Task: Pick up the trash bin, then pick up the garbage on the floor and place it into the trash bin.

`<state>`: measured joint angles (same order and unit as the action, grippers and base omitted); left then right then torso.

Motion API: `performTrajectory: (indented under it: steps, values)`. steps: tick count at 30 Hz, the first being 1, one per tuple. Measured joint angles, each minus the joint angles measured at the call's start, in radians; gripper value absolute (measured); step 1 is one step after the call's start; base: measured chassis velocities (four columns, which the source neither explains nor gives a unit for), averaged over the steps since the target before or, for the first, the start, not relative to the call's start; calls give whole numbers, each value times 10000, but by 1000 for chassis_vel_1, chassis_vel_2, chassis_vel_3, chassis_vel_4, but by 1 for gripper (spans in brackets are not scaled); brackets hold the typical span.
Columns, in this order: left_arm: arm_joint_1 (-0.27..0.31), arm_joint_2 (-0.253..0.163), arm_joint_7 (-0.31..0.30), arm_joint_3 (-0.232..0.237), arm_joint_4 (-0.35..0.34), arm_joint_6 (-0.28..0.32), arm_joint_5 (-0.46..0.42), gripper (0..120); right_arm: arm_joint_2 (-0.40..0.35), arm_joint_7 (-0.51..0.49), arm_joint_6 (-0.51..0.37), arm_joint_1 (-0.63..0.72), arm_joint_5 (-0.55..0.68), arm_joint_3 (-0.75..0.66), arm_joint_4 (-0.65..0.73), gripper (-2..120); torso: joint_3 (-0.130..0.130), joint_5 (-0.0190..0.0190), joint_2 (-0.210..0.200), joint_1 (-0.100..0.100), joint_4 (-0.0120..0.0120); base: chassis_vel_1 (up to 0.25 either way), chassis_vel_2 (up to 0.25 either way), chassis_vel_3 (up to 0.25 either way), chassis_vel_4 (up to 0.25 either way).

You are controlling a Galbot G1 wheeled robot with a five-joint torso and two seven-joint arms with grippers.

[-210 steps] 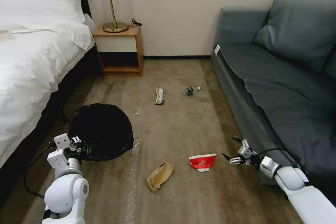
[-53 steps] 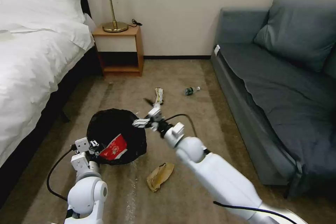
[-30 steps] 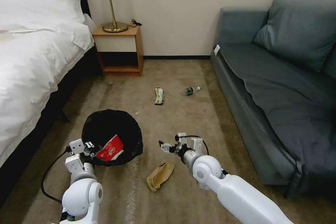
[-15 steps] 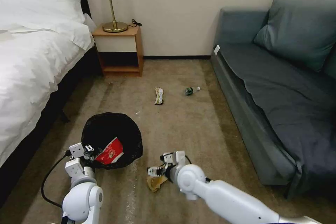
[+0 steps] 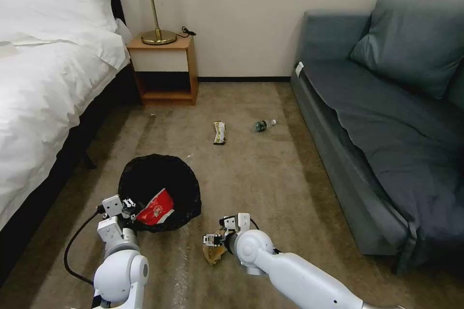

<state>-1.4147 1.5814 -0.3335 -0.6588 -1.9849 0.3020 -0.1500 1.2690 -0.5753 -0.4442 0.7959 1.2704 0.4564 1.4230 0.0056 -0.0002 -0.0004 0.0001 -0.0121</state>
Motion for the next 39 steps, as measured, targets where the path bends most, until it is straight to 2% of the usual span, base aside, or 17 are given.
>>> performTrajectory:
  steps: [22, 25, 29, 31, 35, 37, 38, 39]
  values:
    - [-160, 99, -6, -12, -89, -81, 157, 4, 659, 923, 482, -99, -1238, -195, -1716, 99, 0, 0, 0, 0, 1, 0, 0, 0, 0]
    - [-171, 123, -6, -14, -168, -86, 190, 4, 709, 1031, 540, -10, -1437, -200, -1976, 86, 0, 0, 0, 0, 0, 0, 0, 0, 0]
    - [-172, 133, -7, -17, -197, -86, 195, 4, 699, 1126, 615, 67, -1567, -209, -2027, 77, 0, 0, 0, 0, 1, 0, 0, 0, 0]
    - [-174, 133, -9, -21, -216, -86, 196, 4, 667, 1207, 669, 109, -1690, -228, -2060, 64, 0, 0, 0, 0, 0, 0, 0, 0, 0]
    - [-173, 128, -9, -41, -216, -86, 191, 4, 658, 1239, 710, 109, -1757, -239, -2065, 56, 0, 0, 0, 0, 0, 0, 0, 0, 0]
    - [-172, 126, -14, -68, -164, -107, 151, 4, 641, 1266, 751, 94, -1810, -241, -2067, 42, 0, 0, 0, 0, 0, 0, 0, 0, 0]
    - [-172, 126, -14, -68, -164, -107, 151, 4, 641, 1266, 751, 94, -1810, -241, -2067, 42, 0, 0, 0, 0, 0, 0, 0, 0, 0]
    - [-177, 118, -14, -69, -157, -112, 135, 4, 631, 1270, 760, 72, -1828, -240, -2067, 36, 1, 0, 0, 0, 0, 0, 0, 0, 0]
